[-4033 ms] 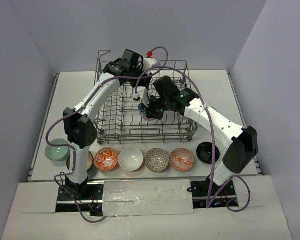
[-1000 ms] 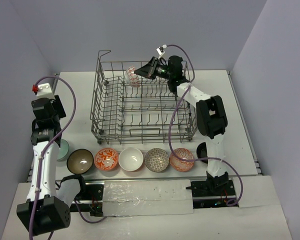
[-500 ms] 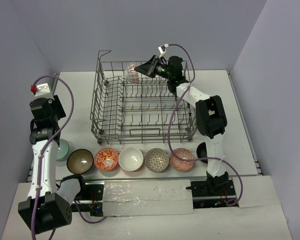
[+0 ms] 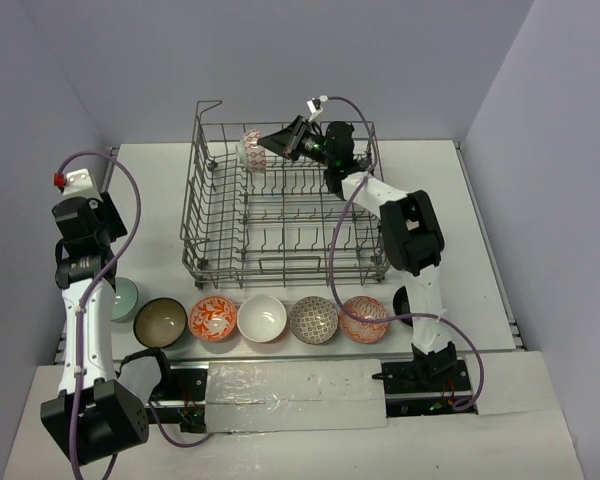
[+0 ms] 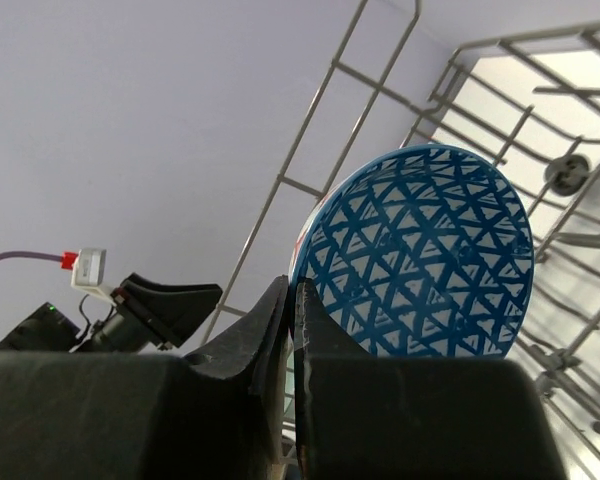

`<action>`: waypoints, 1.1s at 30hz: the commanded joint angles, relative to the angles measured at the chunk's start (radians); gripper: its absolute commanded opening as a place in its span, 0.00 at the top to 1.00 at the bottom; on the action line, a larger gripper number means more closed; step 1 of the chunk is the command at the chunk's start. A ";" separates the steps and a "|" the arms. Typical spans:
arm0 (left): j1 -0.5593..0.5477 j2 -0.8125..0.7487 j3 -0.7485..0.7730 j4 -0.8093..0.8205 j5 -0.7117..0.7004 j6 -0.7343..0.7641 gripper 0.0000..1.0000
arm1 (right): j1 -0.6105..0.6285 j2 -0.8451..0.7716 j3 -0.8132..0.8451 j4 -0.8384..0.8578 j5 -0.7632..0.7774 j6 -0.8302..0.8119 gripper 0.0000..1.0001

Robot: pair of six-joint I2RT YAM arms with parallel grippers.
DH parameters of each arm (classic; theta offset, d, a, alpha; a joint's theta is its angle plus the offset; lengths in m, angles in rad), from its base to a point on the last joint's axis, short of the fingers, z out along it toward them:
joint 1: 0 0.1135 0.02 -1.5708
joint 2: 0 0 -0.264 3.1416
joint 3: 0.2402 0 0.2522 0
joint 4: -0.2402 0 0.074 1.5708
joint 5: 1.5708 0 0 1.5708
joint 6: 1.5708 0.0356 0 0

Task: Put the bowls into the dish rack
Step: Insert the bowl into the dish rack.

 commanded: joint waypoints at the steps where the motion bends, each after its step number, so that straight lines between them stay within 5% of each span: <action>1: 0.013 -0.023 -0.006 0.023 0.033 -0.016 0.44 | 0.016 0.009 0.016 0.170 -0.003 0.065 1.00; 33: 0.018 -0.020 -0.008 0.019 0.070 -0.017 0.44 | -0.022 0.026 -0.077 0.204 -0.046 -0.008 1.00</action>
